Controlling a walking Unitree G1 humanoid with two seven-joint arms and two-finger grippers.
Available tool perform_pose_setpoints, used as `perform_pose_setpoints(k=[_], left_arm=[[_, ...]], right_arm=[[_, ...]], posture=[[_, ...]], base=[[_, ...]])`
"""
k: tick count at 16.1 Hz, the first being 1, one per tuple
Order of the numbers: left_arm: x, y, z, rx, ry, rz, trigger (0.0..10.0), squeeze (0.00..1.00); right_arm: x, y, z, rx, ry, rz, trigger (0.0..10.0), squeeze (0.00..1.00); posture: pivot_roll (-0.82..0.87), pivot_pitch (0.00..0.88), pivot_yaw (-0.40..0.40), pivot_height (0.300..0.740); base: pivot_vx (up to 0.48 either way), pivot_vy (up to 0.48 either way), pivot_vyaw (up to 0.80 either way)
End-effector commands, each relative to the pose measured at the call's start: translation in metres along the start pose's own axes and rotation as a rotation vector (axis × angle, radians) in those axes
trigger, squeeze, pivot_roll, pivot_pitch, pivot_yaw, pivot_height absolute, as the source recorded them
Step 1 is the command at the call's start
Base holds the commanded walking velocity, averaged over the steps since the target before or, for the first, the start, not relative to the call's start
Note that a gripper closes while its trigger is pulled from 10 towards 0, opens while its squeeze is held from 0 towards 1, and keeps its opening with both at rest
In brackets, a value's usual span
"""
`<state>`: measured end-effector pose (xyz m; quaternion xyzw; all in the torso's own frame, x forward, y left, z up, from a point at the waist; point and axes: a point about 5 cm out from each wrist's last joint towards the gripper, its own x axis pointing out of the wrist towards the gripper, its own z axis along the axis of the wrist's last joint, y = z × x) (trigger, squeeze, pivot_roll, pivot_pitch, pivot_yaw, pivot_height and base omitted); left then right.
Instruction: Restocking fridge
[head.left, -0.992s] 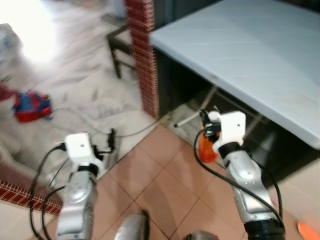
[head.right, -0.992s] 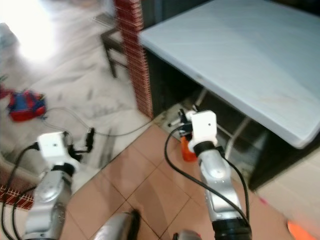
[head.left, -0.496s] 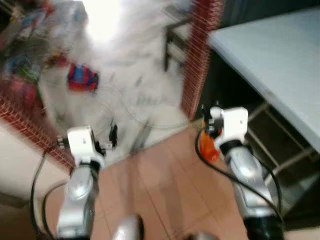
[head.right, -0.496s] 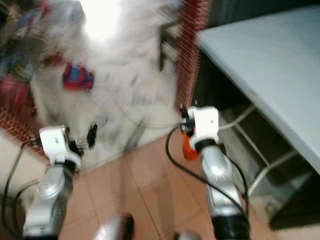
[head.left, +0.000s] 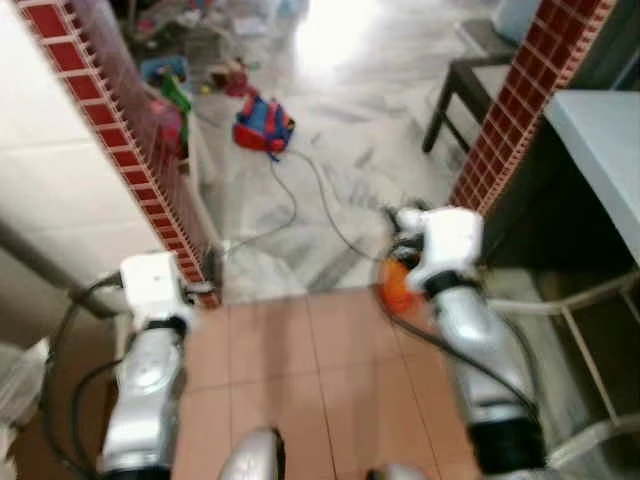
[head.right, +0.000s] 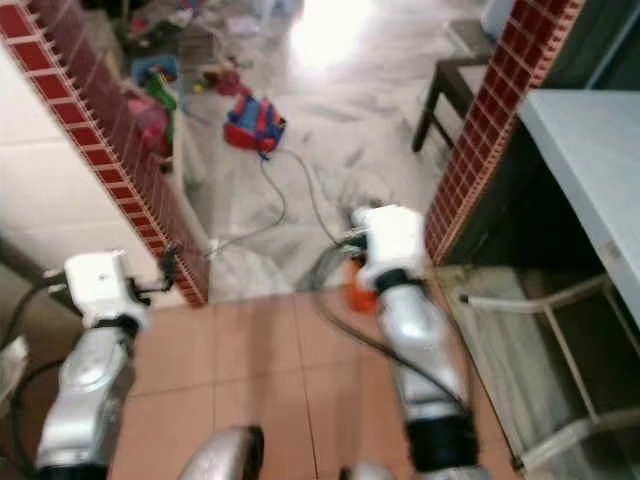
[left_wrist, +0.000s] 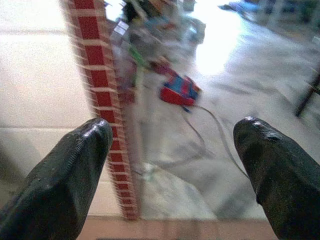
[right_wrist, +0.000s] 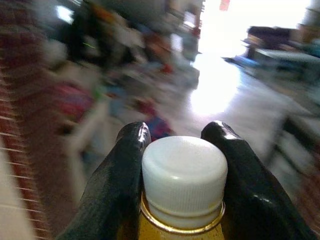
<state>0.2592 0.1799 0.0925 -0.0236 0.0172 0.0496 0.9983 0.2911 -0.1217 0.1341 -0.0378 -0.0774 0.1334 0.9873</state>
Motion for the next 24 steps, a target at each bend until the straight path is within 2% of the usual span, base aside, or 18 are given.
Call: perform_pose_setpoints(k=[1, 5, 10, 13, 17, 24], left_arm=[[-0.002, -0.004, -0.002, -0.004, 0.004, 0.003, 10.0, 0.00], [-0.001, -0.007, -0.004, -0.023, 0.022, -0.023, 10.0, 0.00], [-0.002, -0.010, -0.004, -0.017, 0.015, -0.039, 10.0, 0.00], [-0.005, -0.007, -0.008, -0.014, 0.035, -0.029, 10.0, 0.00], [-0.007, -0.007, -0.008, -0.019, 0.041, -0.031, 10.0, 0.00], [-0.007, -0.007, -0.009, -0.020, 0.052, -0.035, 10.0, 0.00]], right_arm=[[0.000, -0.008, 0.006, -0.018, -0.026, -0.015, 10.0, 0.00], [0.000, -0.008, 0.008, -0.023, -0.036, -0.024, 10.0, 0.00], [-0.004, -0.017, 0.007, -0.036, -0.027, -0.046, 10.0, 0.00], [-0.012, -0.013, 0.002, -0.013, -0.004, -0.038, 10.0, 0.00], [-0.011, -0.015, 0.002, 0.040, -0.004, -0.042, 10.0, 0.00], [-0.011, -0.015, 0.001, 0.040, 0.022, -0.053, 10.0, 0.00]], posture=[[0.05, 0.080, 0.009, 0.740], [0.03, 0.082, 0.029, 0.740], [0.03, 0.092, 0.032, 0.740], [0.03, 0.100, 0.031, 0.740], [0.03, 0.105, 0.032, 0.740], [0.03, 0.109, 0.030, 0.740]], base=[[0.000, 0.000, 0.80], [0.000, 0.000, 0.80], [0.000, 0.000, 0.80], [0.000, 0.000, 0.69], [-0.141, 0.000, 0.00], [-0.295, 0.000, 0.00]])
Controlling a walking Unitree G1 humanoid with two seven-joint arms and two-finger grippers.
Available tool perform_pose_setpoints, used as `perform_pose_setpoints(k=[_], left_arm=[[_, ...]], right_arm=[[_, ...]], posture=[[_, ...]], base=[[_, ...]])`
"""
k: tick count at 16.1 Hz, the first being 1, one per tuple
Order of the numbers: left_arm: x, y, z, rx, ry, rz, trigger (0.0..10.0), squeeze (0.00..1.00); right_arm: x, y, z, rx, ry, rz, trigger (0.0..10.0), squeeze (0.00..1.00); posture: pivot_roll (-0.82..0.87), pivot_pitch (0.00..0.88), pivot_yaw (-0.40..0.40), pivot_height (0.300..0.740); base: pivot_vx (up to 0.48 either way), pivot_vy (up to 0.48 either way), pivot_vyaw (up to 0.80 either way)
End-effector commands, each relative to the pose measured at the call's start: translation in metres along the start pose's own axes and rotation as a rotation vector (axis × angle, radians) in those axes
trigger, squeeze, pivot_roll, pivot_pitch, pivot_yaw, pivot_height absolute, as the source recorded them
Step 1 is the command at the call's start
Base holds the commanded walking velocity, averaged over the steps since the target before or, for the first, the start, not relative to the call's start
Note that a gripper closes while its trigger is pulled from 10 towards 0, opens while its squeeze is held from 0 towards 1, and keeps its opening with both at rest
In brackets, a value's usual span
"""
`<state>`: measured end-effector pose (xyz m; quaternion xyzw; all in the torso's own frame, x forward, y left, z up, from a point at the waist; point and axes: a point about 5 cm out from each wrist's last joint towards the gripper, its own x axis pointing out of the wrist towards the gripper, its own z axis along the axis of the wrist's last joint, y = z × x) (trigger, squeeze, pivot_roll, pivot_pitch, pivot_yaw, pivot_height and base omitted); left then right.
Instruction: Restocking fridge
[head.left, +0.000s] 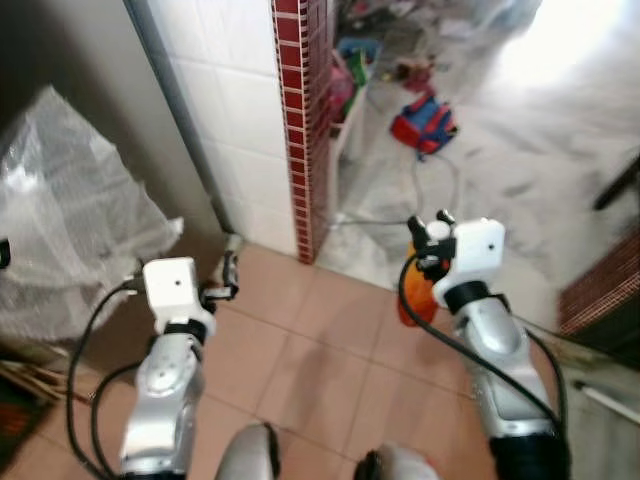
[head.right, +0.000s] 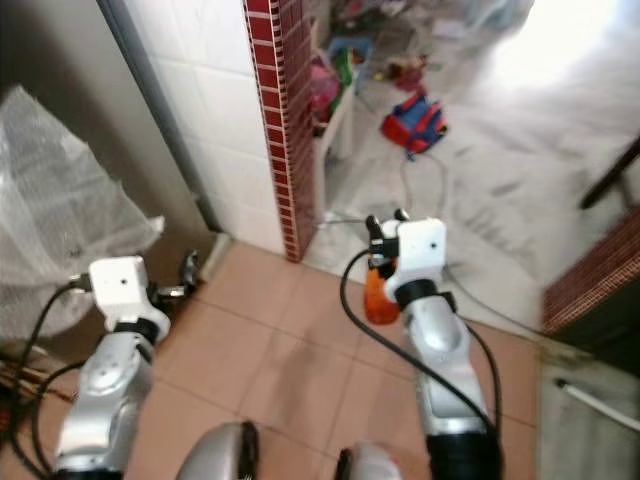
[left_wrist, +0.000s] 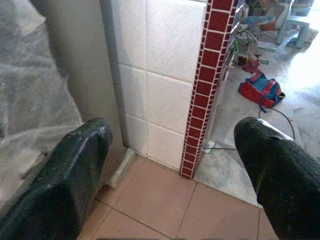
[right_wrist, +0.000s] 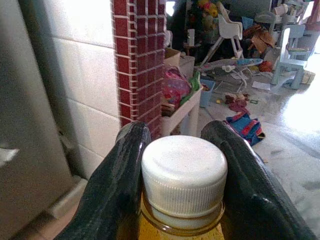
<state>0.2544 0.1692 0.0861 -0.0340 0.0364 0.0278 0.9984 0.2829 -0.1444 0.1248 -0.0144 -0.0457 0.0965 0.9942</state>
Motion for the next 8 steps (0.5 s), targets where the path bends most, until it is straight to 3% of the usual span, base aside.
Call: perform_pose_setpoints(k=[1, 6, 8], left_arm=[[-0.0002, 0.0024, -0.0014, -0.001, 0.011, 0.008, 10.0, 0.00], [0.0031, 0.0001, 0.0006, 0.000, 0.002, 0.004, 10.0, 0.00], [0.0045, -0.0007, 0.0008, -0.005, 0.000, 0.005, 10.0, 0.00]], right_arm=[[0.0051, 0.0050, 0.0128, -0.005, -0.047, 0.026, 10.0, 0.00], [0.0089, 0.0048, 0.0142, -0.035, -0.040, 0.021, 10.0, 0.00], [0.0100, 0.0059, 0.0147, -0.045, -0.038, 0.030, 10.0, 0.00]], posture=[[0.03, 0.108, 0.030, 0.740], [0.03, 0.095, 0.024, 0.740], [0.02, 0.091, 0.024, 0.740]], base=[[-0.281, 0.000, 0.00], [-0.272, 0.000, 0.00], [0.000, 0.000, 0.00]])
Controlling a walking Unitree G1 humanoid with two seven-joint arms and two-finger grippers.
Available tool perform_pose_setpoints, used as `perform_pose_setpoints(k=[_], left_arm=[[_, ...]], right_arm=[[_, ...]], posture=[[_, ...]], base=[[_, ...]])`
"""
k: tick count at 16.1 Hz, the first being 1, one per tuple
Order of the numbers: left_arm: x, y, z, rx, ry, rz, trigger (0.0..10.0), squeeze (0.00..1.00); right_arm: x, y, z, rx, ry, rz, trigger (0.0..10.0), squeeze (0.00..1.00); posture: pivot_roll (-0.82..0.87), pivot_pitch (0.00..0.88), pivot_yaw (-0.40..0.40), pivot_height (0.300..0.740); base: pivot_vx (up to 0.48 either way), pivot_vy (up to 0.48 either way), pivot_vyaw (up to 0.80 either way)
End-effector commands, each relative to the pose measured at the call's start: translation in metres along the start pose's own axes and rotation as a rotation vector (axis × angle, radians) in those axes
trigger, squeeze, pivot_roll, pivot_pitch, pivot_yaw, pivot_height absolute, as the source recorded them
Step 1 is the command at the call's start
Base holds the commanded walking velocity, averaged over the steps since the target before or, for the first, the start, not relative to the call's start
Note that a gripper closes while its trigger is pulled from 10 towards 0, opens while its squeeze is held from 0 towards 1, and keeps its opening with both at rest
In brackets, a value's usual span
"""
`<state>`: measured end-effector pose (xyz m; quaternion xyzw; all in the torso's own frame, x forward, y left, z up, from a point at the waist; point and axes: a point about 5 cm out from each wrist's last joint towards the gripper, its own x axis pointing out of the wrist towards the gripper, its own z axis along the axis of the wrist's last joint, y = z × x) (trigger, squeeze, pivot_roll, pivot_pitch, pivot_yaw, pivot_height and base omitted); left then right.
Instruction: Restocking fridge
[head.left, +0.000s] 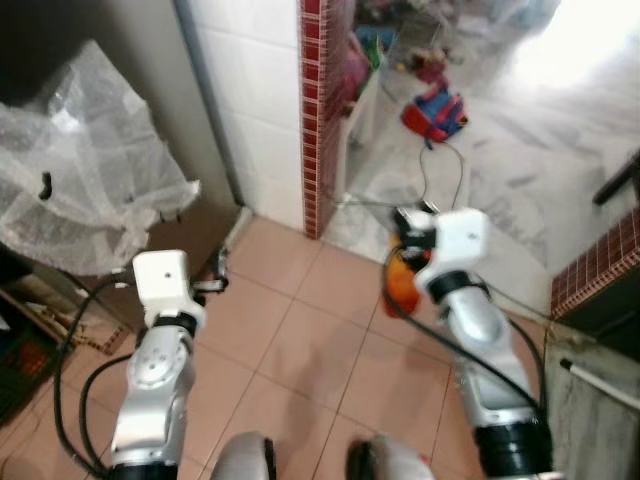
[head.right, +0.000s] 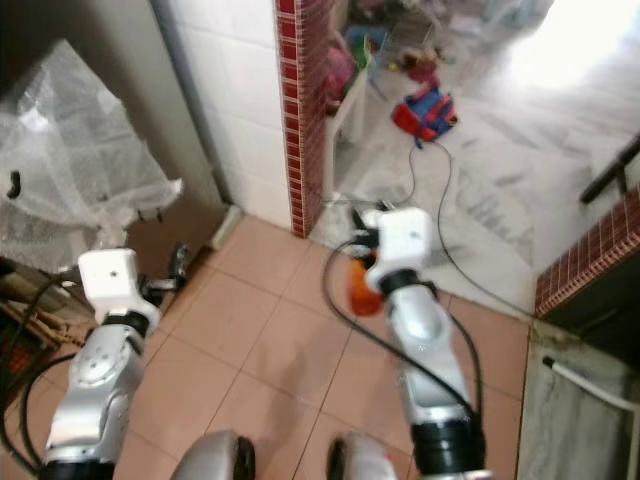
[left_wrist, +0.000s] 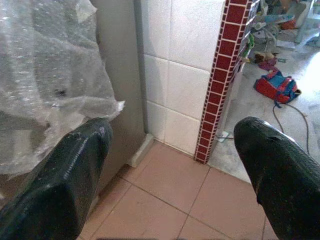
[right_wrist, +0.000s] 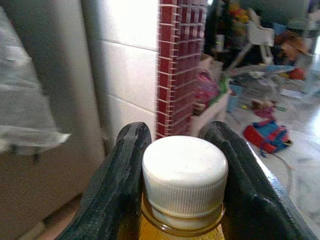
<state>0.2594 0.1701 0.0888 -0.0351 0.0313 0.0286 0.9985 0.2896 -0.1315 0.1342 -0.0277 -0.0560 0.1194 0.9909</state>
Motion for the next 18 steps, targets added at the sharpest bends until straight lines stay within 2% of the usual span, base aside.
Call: perform_pose_setpoints(k=[1, 2, 4, 9, 11, 12, 13, 14, 15, 17, 18], left_arm=[[0.000, -0.002, -0.002, -0.004, 0.009, 0.004, 10.0, 0.00], [0.000, -0.002, -0.002, -0.008, 0.006, 0.005, 10.0, 0.00], [0.000, -0.005, -0.005, -0.070, 0.044, -0.024, 10.0, 0.00], [-0.001, -0.003, -0.006, -0.074, 0.057, -0.020, 10.0, 0.00], [-0.002, -0.004, -0.006, -0.082, 0.065, -0.038, 10.0, 0.00], [-0.002, -0.004, -0.006, -0.082, 0.064, -0.043, 10.0, 0.00], [-0.003, -0.004, -0.006, -0.082, 0.064, -0.051, 10.0, 0.00], [-0.004, -0.004, -0.006, -0.079, 0.065, -0.052, 10.0, 0.00], [-0.004, -0.003, -0.007, -0.068, 0.068, -0.047, 10.0, 0.00], [-0.004, -0.003, -0.008, -0.078, 0.072, -0.056, 10.0, 0.00], [-0.005, -0.003, -0.008, -0.080, 0.072, -0.060, 10.0, 0.00]], right_arm=[[-0.001, -0.007, 0.005, -0.043, -0.017, -0.021, 10.0, 0.00], [-0.001, -0.010, 0.005, -0.079, -0.014, -0.047, 10.0, 0.00], [0.000, -0.012, 0.005, -0.078, -0.003, -0.064, 10.0, 0.00], [-0.002, -0.012, 0.003, -0.092, 0.004, -0.059, 10.0, 0.00], [-0.002, -0.011, 0.000, -0.095, 0.023, -0.096, 10.0, 0.00], [-0.001, -0.014, -0.001, -0.121, 0.023, -0.156, 10.0, 0.00], [-0.002, -0.010, -0.001, -0.090, 0.000, -0.097, 10.0, 0.00], [-0.002, -0.012, 0.000, -0.169, -0.002, -0.142, 10.0, 0.00], [-0.001, -0.015, -0.001, -0.212, 0.007, -0.136, 10.0, 0.00], [-0.005, -0.014, -0.004, -0.059, 0.030, -0.073, 10.0, 0.00], [-0.007, -0.013, -0.004, -0.018, 0.024, -0.048, 10.0, 0.00]], posture=[[0.02, 0.090, 0.023, 0.740], [0.02, 0.089, 0.024, 0.740], [0.02, 0.088, 0.023, 0.740], [0.02, 0.093, 0.025, 0.740], [0.02, 0.096, 0.027, 0.740], [0.02, 0.099, 0.029, 0.740], [0.02, 0.101, 0.029, 0.740], [0.02, 0.103, 0.030, 0.740], [0.02, 0.105, 0.031, 0.740], [0.02, 0.107, 0.034, 0.740], [0.02, 0.108, 0.034, 0.740]], base=[[0.000, 0.000, 0.00], [0.000, 0.000, 0.00], [0.000, 0.238, 0.00], [0.000, 0.475, 0.00], [0.000, 0.472, 0.00], [0.000, 0.472, 0.00], [0.000, 0.472, 0.00], [0.000, 0.472, 0.00], [0.000, 0.472, 0.00], [0.000, 0.472, 0.00], [0.000, 0.472, 0.00]])
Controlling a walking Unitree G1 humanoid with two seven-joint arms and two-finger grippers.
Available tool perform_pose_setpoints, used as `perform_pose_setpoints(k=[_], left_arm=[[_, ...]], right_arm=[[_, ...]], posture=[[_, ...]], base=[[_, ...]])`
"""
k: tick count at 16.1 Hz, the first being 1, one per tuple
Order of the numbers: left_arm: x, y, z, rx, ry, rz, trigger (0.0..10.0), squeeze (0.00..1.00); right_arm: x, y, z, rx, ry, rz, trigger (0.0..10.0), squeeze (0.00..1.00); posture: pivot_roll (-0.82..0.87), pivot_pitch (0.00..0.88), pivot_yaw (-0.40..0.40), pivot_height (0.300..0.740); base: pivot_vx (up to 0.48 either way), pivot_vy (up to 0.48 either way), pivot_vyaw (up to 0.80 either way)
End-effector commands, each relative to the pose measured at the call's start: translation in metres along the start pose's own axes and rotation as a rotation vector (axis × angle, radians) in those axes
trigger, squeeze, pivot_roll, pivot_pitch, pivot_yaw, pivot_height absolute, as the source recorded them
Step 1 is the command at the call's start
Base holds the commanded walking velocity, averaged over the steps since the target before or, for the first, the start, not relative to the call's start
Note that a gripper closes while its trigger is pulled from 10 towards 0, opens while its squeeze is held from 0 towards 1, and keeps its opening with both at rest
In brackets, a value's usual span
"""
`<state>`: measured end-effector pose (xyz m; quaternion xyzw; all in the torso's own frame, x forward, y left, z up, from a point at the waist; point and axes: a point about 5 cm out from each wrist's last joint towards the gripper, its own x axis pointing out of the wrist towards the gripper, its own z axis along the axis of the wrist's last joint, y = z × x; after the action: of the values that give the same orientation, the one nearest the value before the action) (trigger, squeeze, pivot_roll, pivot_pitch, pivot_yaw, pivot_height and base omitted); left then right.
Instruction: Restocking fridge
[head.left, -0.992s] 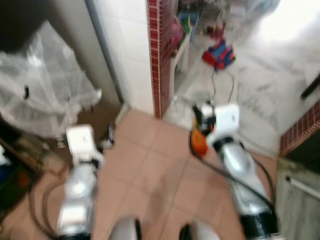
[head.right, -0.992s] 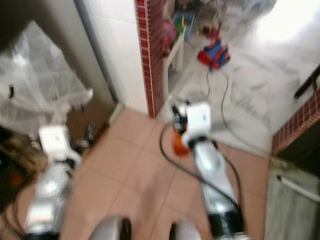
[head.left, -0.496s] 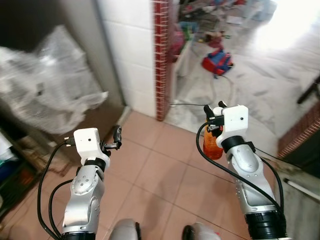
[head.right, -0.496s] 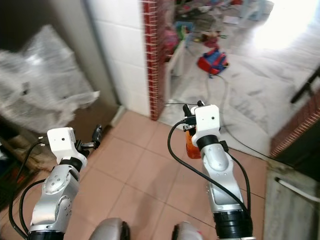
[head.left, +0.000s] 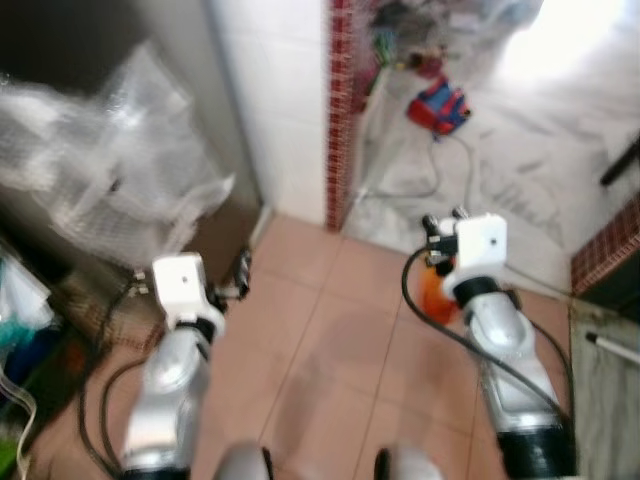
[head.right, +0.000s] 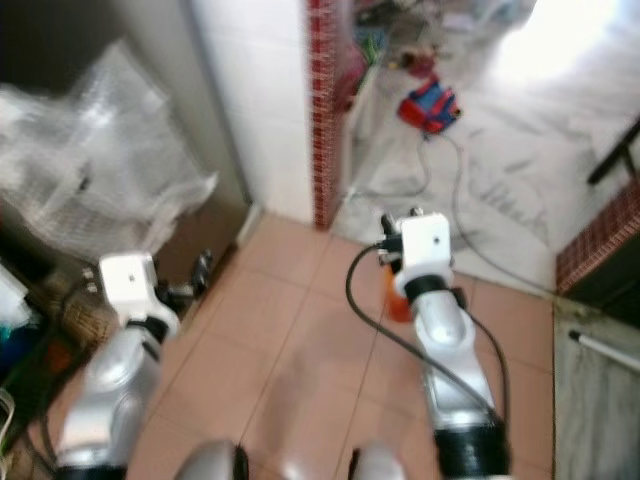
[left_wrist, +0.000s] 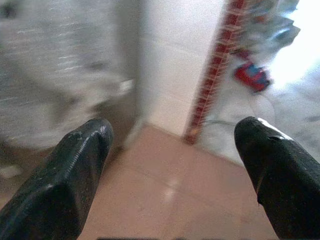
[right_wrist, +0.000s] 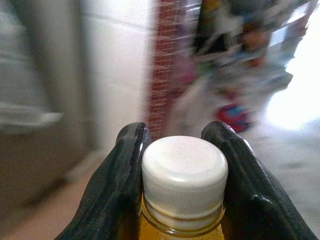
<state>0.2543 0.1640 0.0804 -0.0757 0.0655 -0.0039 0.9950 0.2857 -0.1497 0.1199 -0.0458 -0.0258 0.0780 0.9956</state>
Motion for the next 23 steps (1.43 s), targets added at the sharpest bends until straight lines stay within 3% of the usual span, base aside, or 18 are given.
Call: perform_pose_setpoints(k=[1, 3, 6, 9, 12, 15, 18, 23], left_arm=[[0.000, 0.003, 0.002, 0.014, -0.012, 0.008, 10.0, 0.00], [0.000, 0.003, 0.001, 0.007, -0.012, -0.001, 10.0, 0.00], [0.000, 0.003, 0.002, 0.005, -0.014, -0.016, 10.0, 0.00], [0.001, 0.002, 0.001, -0.015, -0.007, -0.026, 10.0, 0.00], [0.000, 0.000, 0.004, -0.029, -0.031, -0.042, 10.0, 0.00], [0.001, -0.001, 0.006, -0.028, -0.034, -0.069, 10.0, 0.00], [0.008, 0.011, 0.010, -0.005, -0.042, -0.020, 10.0, 0.00], [0.010, 0.019, 0.012, 0.006, -0.044, 0.003, 10.0, 0.00]], right_arm=[[0.000, 0.002, 0.011, -0.002, -0.053, 0.020, 10.0, 0.00], [-0.001, 0.006, 0.007, -0.090, -0.044, 0.010, 10.0, 0.00], [-0.003, 0.008, 0.001, 0.036, -0.019, -0.009, 10.0, 0.00], [-0.005, 0.006, -0.005, 0.004, 0.018, -0.007, 10.0, 0.00], [-0.005, 0.001, 0.001, 0.038, -0.026, -0.034, 10.0, 0.00], [-0.001, 0.000, 0.000, 0.060, -0.011, -0.033, 10.0, 0.00], [0.001, 0.000, 0.001, 0.061, -0.022, -0.027, 10.0, 0.00], [-0.002, -0.002, 0.001, 0.047, -0.031, -0.014, 10.0, 0.00]], posture=[[0.02, 0.109, 0.035, 0.740], [0.02, 0.113, 0.037, 0.740], [0.02, 0.113, 0.039, 0.740], [0.02, 0.111, 0.040, 0.740], [0.02, 0.109, 0.042, 0.740], [0.02, 0.100, 0.041, 0.740], [0.02, 0.099, 0.040, 0.740], [0.02, 0.099, 0.039, 0.740]], base=[[0.000, 0.476, 0.00], [0.000, 0.480, 0.00], [0.000, 0.480, 0.00], [0.000, 0.480, 0.00], [0.000, 0.480, 0.00], [0.000, 0.000, -0.72], [0.000, 0.000, -0.80], [0.000, 0.157, 0.00]])
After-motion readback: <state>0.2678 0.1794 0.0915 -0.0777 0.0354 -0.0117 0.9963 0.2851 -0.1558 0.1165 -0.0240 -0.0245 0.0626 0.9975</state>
